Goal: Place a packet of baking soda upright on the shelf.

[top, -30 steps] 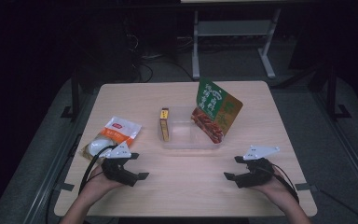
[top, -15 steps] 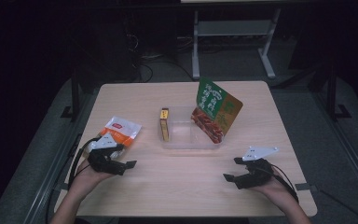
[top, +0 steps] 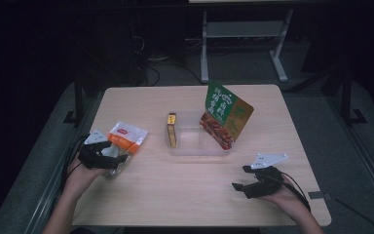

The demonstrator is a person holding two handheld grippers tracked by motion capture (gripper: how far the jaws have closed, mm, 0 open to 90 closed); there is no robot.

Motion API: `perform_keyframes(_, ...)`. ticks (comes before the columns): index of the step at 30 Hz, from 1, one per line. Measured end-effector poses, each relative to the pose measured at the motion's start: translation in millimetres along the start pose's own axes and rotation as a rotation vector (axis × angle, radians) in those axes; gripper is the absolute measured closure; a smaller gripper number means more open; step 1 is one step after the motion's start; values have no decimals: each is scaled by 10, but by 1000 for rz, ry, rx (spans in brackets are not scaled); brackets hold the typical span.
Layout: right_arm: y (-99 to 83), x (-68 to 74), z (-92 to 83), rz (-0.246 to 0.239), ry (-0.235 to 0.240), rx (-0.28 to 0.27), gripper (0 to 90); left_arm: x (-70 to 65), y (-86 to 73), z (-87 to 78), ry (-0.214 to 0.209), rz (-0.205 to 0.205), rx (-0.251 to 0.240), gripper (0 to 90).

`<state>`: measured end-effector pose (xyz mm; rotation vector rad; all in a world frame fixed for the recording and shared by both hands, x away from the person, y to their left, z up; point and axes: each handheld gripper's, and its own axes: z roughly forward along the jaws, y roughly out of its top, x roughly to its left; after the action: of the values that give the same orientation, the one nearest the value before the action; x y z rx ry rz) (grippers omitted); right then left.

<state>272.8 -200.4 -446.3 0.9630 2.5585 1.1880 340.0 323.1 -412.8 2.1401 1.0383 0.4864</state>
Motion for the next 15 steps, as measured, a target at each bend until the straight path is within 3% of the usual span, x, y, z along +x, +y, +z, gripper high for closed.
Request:
perform_keyframes(6,2,9,-4,-3,7,-1,233,207,-55,35,44,-30,32,134)
perform_keyframes(15,-3,12,-3,-1,11,2,233,544,-213,33,85,-115,53,133)
